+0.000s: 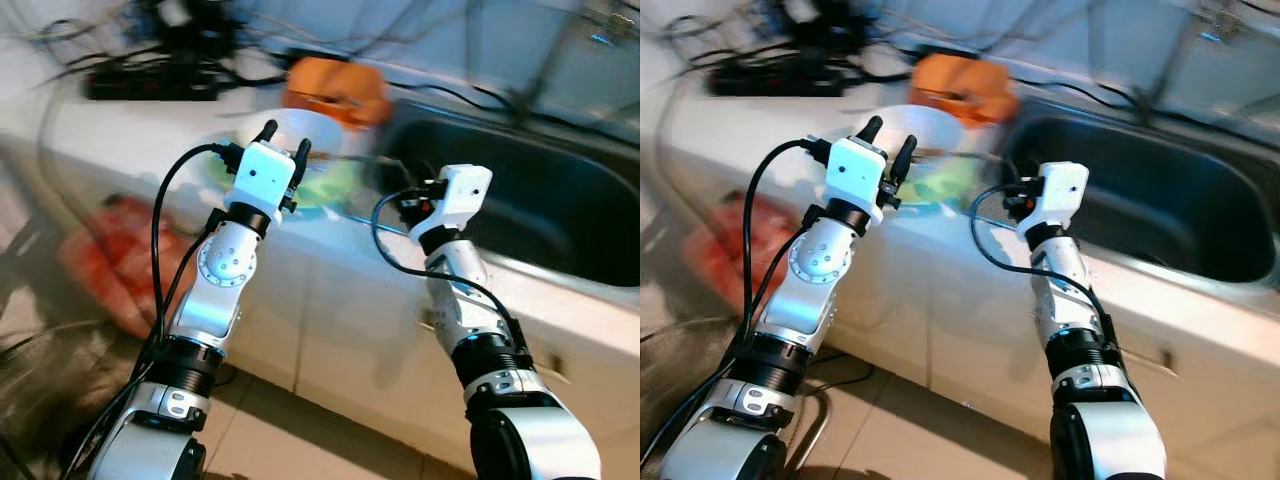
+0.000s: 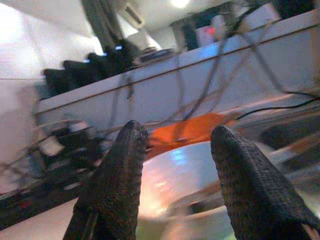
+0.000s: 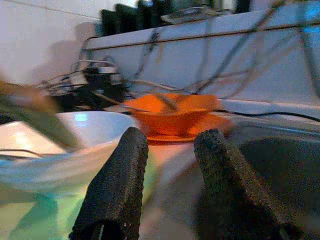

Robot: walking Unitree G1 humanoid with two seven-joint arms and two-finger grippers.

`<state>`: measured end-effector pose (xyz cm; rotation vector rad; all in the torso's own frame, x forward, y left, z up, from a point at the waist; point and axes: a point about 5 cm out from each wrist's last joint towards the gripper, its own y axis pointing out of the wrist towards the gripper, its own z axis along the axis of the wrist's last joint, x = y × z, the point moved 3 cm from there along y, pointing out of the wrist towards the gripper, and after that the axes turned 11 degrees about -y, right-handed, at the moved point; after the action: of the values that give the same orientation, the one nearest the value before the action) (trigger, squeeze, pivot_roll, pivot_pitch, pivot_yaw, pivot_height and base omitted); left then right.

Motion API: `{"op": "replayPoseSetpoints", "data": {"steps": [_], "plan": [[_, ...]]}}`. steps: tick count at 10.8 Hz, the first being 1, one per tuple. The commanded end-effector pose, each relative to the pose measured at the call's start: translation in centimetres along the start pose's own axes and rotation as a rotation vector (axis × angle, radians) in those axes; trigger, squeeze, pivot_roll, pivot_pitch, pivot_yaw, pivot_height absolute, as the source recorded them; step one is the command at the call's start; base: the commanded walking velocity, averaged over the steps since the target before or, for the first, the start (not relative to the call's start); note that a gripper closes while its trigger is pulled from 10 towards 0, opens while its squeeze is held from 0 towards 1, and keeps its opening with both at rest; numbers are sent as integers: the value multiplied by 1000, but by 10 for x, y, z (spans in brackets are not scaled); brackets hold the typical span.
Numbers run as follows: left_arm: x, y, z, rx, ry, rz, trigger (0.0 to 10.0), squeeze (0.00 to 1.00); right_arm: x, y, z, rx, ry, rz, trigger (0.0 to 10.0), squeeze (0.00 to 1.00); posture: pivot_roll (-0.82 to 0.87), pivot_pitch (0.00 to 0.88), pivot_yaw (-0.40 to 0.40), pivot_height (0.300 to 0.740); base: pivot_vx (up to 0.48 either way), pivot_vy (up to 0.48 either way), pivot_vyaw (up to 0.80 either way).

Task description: Kitchen organization

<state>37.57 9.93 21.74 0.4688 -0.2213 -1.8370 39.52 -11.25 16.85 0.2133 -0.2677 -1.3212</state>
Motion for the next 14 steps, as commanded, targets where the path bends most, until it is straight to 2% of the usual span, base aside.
{"op": "replayPoseSetpoints", "data": {"steps": [1, 3, 5, 9, 11, 14], "plan": [[5, 3, 7, 23, 2, -16, 10000, 0, 6, -1, -2, -10, 5, -15, 10000, 0, 52, 29, -44, 740, 307, 0, 0], [5, 4, 9, 32, 2, -17, 10000, 0, 6, -2, -3, -16, 7, -14, 10000, 0, 51, 29, -44, 740, 323, 0, -800], [6, 4, 10, 36, 0, -19, 10000, 0, 6, -2, -2, -6, -7, -12, 10000, 0, 51, 28, -45, 740, 337, 0, 0], [5, 5, 22, 91, -16, -20, 10000, 0, 7, -2, -3, -11, 4, -20, 10000, 0, 53, 29, -46, 740, 0, 0, 0], [6, 9, 36, 121, -27, -58, 10000, 0, 8, -2, -4, -14, 1, -24, 10000, 0, 51, 29, -47, 740, 0, 0, 0], [-6, 14, 80, 228, 24, -87, 10000, 0, 24, -5, -10, -53, -10, -96, 10000, 0, 54, 30, -47, 740, 0, 0, 0]]}}
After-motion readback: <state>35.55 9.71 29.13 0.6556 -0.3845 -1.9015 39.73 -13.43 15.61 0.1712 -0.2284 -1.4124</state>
